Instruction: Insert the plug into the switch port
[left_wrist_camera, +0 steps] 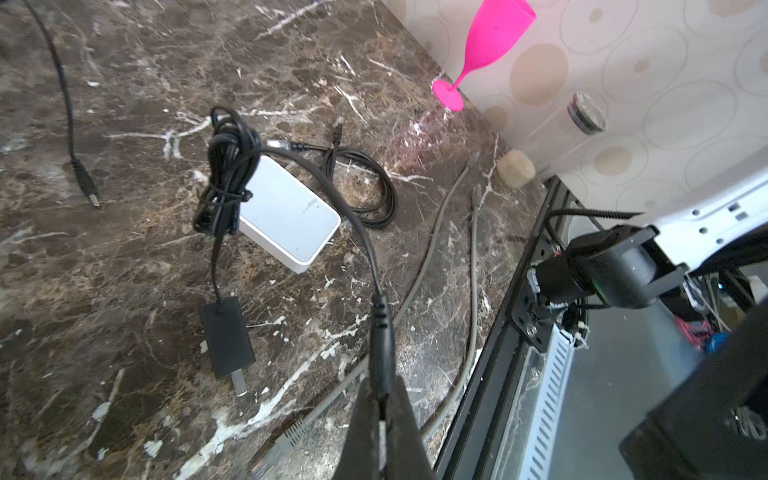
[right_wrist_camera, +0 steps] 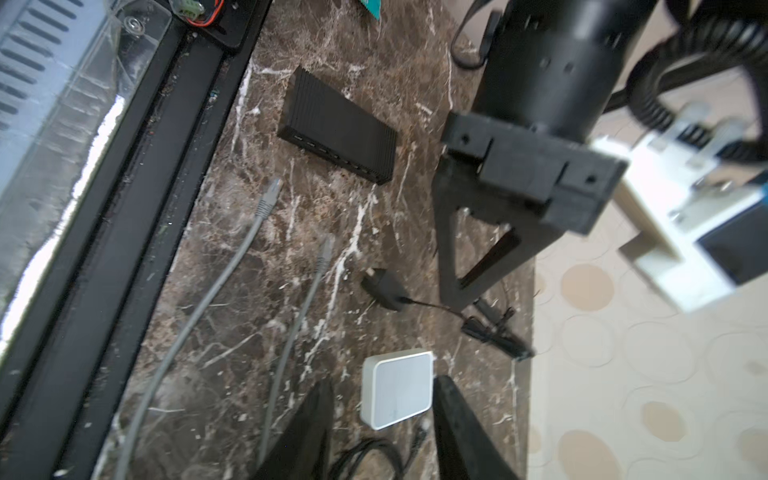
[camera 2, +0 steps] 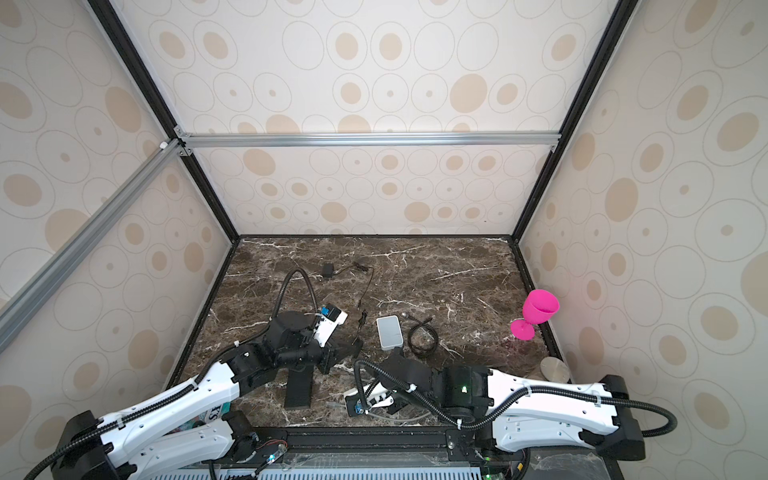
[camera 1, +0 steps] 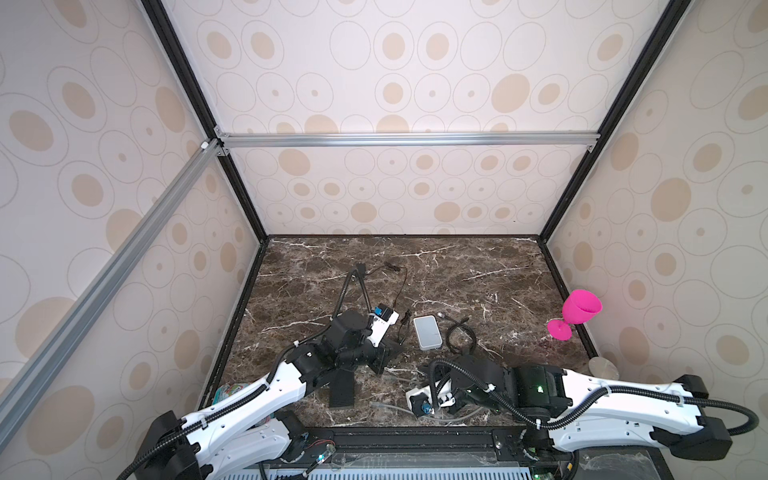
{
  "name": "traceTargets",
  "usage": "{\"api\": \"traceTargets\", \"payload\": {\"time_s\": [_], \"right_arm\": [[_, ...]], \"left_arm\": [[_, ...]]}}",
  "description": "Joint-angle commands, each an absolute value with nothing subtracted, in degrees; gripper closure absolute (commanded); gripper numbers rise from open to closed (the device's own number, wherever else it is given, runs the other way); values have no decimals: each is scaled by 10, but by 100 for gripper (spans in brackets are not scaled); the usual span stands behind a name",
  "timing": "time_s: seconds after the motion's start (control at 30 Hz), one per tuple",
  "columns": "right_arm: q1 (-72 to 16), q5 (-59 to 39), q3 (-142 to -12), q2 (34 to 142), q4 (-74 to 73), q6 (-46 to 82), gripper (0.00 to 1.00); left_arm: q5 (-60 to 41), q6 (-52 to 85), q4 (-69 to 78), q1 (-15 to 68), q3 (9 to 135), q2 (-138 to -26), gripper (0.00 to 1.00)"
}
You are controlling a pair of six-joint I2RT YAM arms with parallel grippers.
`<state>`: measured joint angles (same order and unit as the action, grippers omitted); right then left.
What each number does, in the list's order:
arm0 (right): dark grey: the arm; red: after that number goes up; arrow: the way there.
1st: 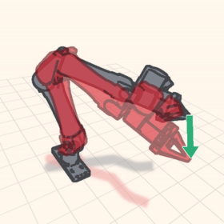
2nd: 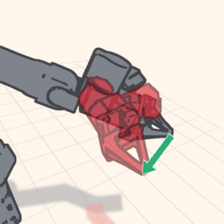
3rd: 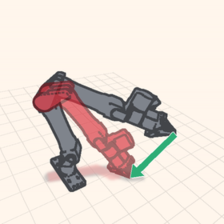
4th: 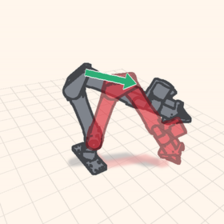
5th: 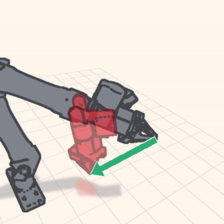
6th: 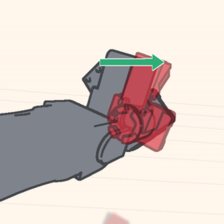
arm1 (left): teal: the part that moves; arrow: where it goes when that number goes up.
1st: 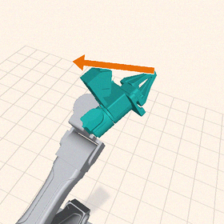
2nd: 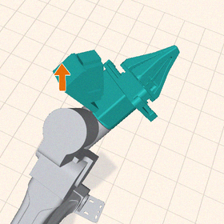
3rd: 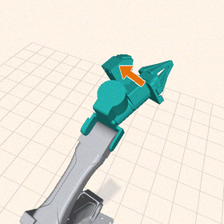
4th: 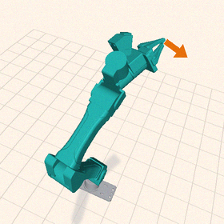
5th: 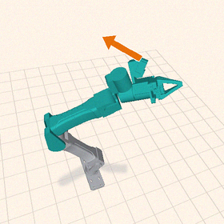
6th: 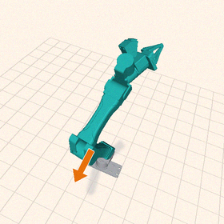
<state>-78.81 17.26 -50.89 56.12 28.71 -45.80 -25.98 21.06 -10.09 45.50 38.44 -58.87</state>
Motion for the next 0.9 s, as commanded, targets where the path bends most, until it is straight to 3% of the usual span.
{"api": "traceTargets", "payload": {"time_s": [0.0, 0.1, 0.3, 0.43, 0.87], "right_arm": [[-791, 194, -513, 567, 282, -519, 62], [-789, 210, -524, 573, 292, -540, 69], [-736, 141, -573, 589, 381, -546, 68], [-727, 146, -599, 614, 430, -545, 69], [-709, 112, -574, 653, 419, -519, 72]], "left_arm": [[-338, 155, -162, 459, 409, -610, 100], [-385, 133, -156, 460, 415, -631, 100], [-420, 65, -179, 459, 430, -663, 100], [-438, 12, -206, 460, 447, -692, 100], [-461, 3, -196, 456, 432, -674, 100]]}}
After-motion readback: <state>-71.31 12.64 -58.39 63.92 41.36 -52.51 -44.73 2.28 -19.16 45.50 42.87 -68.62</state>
